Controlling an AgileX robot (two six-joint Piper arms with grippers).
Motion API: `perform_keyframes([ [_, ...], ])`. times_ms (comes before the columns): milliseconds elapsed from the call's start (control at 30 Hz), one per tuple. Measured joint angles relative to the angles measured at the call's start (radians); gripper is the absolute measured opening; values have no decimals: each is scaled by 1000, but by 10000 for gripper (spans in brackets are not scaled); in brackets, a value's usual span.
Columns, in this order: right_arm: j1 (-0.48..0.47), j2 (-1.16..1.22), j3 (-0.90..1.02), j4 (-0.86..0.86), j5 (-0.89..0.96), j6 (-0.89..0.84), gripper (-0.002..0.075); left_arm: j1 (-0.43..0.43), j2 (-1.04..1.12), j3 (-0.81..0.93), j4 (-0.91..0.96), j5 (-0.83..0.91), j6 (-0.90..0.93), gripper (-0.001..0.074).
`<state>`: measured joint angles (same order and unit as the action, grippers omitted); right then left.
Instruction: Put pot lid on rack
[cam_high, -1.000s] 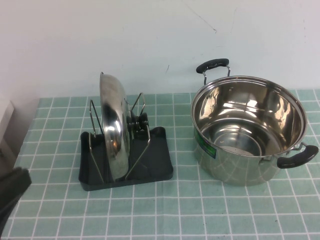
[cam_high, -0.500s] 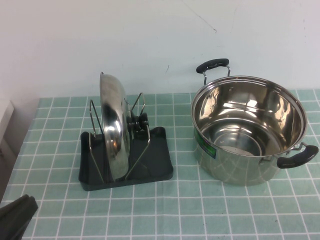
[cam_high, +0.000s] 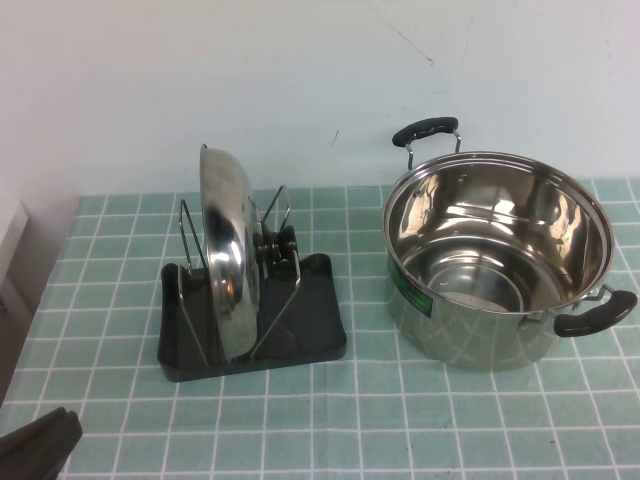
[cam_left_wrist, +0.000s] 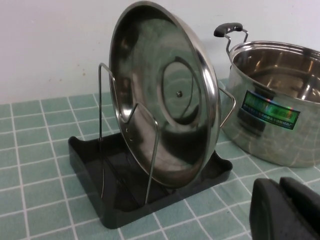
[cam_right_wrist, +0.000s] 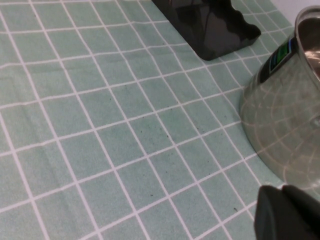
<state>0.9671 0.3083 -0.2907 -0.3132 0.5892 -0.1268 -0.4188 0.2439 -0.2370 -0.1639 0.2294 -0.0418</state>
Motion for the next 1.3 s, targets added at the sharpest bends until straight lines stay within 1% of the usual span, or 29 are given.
perform_keyframes([
  [67, 0, -1, 0, 0, 0, 0, -1, 2, -6, 15, 0, -10, 1, -1],
  [167, 0, -1, 0, 0, 0, 0, -1, 48, -44, 53, 13, -33, -24, -1],
  [300, 0, -1, 0, 0, 2, 0, -1, 174, -134, 119, 100, -73, -37, -1],
  [400, 0, -1, 0, 0, 2, 0, -1, 277, -207, 190, 117, -79, -41, -1],
  [500, 0, -1, 0, 0, 4, 0, -1, 343, -248, 254, 121, -62, -43, -1],
  [533, 0, -1, 0, 0, 4, 0, -1, 357, -250, 256, 121, -30, -45, -1],
  [667, 0, -1, 0, 0, 4, 0, -1, 374, -252, 256, 125, 73, -52, -1],
  [1300, 0, -1, 0, 0, 4, 0, -1, 374, -256, 256, 124, 77, -102, -1],
])
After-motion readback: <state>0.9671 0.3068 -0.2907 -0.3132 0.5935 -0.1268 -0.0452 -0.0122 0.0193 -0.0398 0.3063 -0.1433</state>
